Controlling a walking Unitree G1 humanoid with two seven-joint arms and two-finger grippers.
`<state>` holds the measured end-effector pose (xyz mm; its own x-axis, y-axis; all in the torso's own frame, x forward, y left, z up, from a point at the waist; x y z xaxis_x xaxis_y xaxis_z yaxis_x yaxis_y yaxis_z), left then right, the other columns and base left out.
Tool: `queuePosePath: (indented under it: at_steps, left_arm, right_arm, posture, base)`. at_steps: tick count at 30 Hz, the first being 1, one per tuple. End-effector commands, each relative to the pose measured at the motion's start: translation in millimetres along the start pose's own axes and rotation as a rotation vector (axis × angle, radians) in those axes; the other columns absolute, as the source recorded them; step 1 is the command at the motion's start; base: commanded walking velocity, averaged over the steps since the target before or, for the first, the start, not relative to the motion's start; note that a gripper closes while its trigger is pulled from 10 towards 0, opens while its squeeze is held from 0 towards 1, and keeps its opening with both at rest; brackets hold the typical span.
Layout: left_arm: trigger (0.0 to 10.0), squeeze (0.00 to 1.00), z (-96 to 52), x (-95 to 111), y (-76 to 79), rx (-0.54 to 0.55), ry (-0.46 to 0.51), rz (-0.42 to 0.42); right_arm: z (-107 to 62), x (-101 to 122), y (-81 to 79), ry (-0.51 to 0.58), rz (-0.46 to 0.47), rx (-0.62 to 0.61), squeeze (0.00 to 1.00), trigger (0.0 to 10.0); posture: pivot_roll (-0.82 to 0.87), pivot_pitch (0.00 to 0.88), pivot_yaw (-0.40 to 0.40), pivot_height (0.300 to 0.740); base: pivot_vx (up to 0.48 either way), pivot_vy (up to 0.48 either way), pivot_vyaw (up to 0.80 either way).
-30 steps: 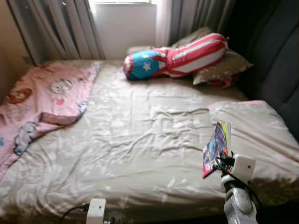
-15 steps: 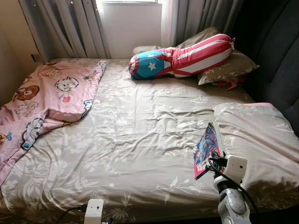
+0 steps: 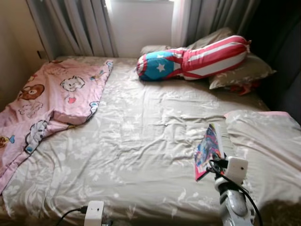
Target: Clean up the room
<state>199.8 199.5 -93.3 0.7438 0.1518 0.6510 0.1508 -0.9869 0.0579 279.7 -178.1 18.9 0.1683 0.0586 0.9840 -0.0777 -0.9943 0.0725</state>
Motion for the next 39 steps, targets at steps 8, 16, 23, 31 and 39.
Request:
queuePosePath:
  at_steps: [8, 16, 23, 31, 39]
  left_arm:
    - [10.0, 0.00, 0.1, -1.4, 5.6, -0.020, -0.001, -0.004]
    - [10.0, 0.00, 3.6, 24.6, 12.3, -0.056, 0.107, 0.002]
    - [10.0, 0.00, 2.2, 78.1, 22.5, -0.109, 0.358, -0.057]
    - [10.0, 0.00, -12.4, 116.8, 28.5, -0.175, 0.593, -0.074]
    - [10.0, 0.00, -19.2, 129.1, 34.1, -0.203, 0.664, -0.081]
  right_arm:
    - [2.9, 10.9, 4.6, 0.049, -0.001, -0.013, 0.00, 10.0]
    - [2.6, 11.7, 7.5, 0.054, 0.008, -0.034, 0.00, 10.0]
    - [1.1, 13.0, 13.3, 0.068, 0.031, -0.062, 0.00, 10.0]
    - [-1.7, 18.2, 14.2, 0.092, 0.066, -0.078, 0.00, 10.0]
    - [-2.9, 17.8, 15.5, 0.095, 0.067, -0.088, 0.00, 10.0]
  posture:
    - [-0.08, 0.000, -0.030, 0.731]
    - [-0.09, 0.000, -0.026, 0.731]
    - [-0.10, 0.000, -0.013, 0.731]
    - [-0.11, 0.000, -0.007, 0.731]
    - [-0.11, 0.000, -0.004, 0.731]
  base:
    - [0.000, 0.000, 0.15]
    - [0.000, 0.000, 0.00]
    - [0.000, 0.000, 0.00]
    - [0.000, 0.000, 0.00]
    - [0.000, 0.000, 0.00]
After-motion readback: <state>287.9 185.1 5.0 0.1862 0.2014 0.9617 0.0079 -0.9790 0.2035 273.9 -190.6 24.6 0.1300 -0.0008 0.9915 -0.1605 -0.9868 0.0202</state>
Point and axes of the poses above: a point about 5 cm out from each wrist's last joint towards the gripper, its own z axis pointing out of the wrist towards the gripper, its own x axis along the axis of the wrist's last joint, y = z × x, the point moved 2 cm from there along z, pointing out of the wrist towards the gripper, and after that the axes turned 11 degrees about -z, right-handed, at the moved point
